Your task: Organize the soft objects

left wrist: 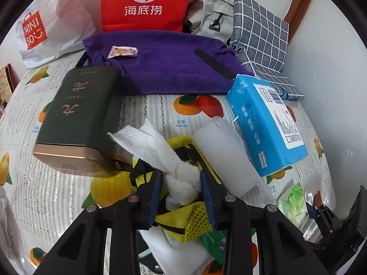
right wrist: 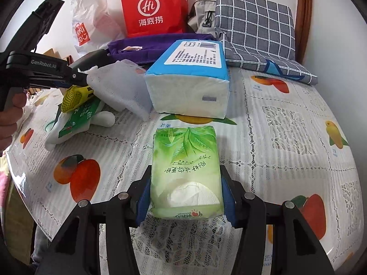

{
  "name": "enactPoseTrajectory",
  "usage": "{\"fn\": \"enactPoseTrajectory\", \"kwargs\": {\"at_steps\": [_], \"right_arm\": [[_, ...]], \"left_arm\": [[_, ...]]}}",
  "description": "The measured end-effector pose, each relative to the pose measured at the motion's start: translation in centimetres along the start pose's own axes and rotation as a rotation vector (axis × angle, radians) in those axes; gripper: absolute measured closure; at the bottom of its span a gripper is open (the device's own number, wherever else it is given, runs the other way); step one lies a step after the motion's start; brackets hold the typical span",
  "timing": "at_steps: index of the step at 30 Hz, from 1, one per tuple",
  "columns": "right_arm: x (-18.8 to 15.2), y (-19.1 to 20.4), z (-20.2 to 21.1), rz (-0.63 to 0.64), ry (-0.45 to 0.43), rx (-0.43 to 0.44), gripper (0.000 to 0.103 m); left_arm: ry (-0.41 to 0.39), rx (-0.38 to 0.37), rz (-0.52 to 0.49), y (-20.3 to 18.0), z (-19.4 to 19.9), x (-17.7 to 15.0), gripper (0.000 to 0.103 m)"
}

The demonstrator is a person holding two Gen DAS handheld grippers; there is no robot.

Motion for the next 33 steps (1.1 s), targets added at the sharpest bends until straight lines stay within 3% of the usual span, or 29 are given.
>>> {"fn": "enactPoseTrajectory", "kwargs": {"at_steps": [3, 12, 18, 26, 33], "right_arm": [[0.2, 0.0, -0.1, 0.001, 0.005, -0.003, 0.05], [0.4, -0.1, -0.2, -0.014, 0.029, -0.014, 0.05], [0.5, -0.3, -0.2, -0.042, 0.049, -0.025, 0.051], [0.8, -1.1, 0.8, -0.131, 0.075, 0.009, 0.051], [2.7, -0.6, 2.6, -0.131, 0.036, -0.005, 0.051]], "left_arm": [[-0.008, -0.011, -0.007, -0.2, -0.1, 0.1, 0.081], [-0.098, 0.0, 0.036, 1.4, 4.0, 0.1, 0.082], [-0.065, 0.078, 0.089, 4.3, 5.3, -2.5, 0.082], [-0.021, 0.118, 0.17, 7.3, 5.7, -7.1, 0.082], [-0.035, 0.126, 0.198, 8.3, 7.1, -8.1, 0.082]]}}
Point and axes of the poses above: each gripper's, at about its wrist camera, not at the fingertips, and z roughly against the way its jaws point, y to its left, x to its top, the point moved 7 cm from there along -z, roughly the way its jaws point, and after that the axes turned 15 degrees about -z, right-handed, at the moved point
